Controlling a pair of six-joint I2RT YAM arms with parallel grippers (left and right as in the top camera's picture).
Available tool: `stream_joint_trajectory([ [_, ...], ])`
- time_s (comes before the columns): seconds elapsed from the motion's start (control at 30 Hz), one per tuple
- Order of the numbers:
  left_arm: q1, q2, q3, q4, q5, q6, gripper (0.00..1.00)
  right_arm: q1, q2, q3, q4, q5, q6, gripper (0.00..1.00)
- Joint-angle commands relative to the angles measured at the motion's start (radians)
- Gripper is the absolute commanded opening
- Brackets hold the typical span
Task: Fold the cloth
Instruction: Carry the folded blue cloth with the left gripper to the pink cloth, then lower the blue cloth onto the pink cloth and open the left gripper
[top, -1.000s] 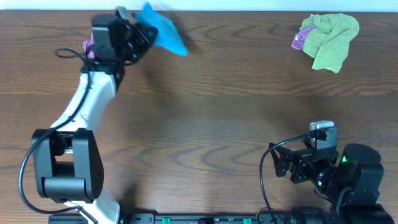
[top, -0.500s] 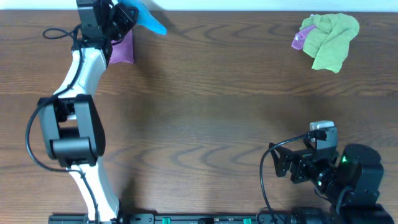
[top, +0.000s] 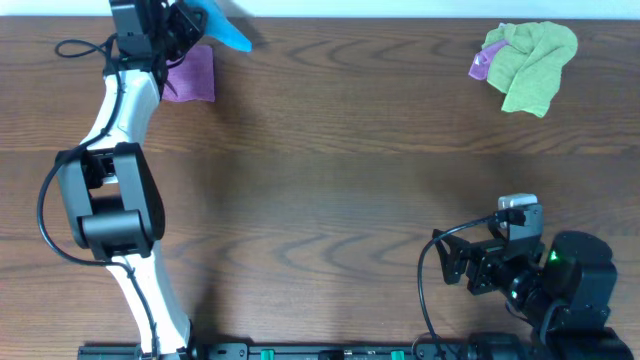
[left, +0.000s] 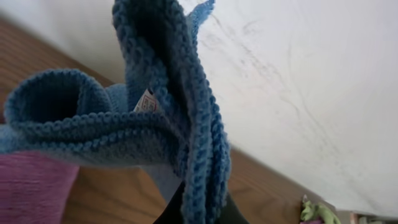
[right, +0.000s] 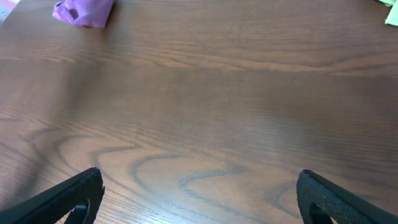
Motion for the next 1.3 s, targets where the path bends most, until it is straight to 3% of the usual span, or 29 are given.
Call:
stream_joint_trajectory([
  [0.0, 0.021, 0.012, 0.03, -0.011, -0.008, 0.055, 0.06, -0.005, -0.003, -0.004, 0.001, -0.011, 0.013, 0.99],
  [0.43, 0.035, 0.027, 0.03, -0.062, -0.05, 0.126, 0.06, -0.005, -0.003, -0.004, 0.001, -0.011, 0.013, 0.99],
  [0.63, 0.035, 0.086, 0.03, -0.071, 0.0, 0.126, 0.06, -0.005, -0.003, -0.004, 0.001, -0.011, 0.013, 0.99],
  [1.27, 0.119, 0.087, 0.03, -0.242, -0.055, 0.224, 0.06, -0.005, -0.003, -0.004, 0.001, -0.011, 0.013, 0.99],
])
